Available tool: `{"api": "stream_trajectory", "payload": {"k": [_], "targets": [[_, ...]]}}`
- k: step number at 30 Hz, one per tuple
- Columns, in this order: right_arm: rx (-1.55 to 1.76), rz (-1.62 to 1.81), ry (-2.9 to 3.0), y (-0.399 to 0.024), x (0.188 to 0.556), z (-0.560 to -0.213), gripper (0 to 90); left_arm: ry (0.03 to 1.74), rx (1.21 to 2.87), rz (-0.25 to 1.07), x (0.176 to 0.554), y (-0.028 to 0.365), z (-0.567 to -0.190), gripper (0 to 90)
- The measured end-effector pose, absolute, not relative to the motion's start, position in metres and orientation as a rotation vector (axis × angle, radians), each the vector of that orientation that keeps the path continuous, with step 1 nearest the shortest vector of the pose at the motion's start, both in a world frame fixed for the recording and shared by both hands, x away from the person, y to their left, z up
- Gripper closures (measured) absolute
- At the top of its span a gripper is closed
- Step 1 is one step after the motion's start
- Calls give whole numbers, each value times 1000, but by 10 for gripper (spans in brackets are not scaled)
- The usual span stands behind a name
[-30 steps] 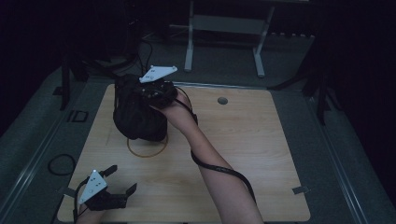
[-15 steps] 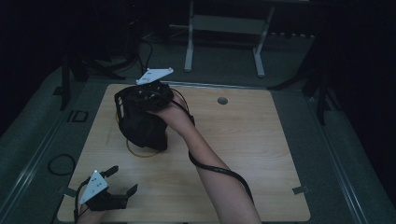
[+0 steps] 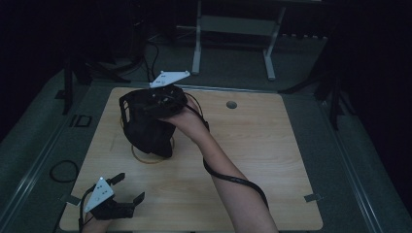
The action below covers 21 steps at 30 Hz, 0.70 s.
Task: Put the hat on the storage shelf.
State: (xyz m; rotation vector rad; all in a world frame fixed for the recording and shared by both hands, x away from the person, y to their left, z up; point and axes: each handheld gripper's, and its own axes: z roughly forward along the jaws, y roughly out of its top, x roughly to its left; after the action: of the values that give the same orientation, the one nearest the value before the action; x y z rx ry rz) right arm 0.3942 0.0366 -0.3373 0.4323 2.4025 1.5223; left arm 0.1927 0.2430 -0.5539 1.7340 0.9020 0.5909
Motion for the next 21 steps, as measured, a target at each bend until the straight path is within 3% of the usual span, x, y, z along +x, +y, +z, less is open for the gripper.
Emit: {"api": "stream_trajectory", "payload": {"k": [6, 21], "targets": [[470, 1584, 2419, 20, 391, -343, 134, 905, 1733, 580, 194, 240, -555, 23], [470, 1591, 2348, -31, 374, -358, 132, 910, 1744, 566, 196, 237, -558, 23]]}}
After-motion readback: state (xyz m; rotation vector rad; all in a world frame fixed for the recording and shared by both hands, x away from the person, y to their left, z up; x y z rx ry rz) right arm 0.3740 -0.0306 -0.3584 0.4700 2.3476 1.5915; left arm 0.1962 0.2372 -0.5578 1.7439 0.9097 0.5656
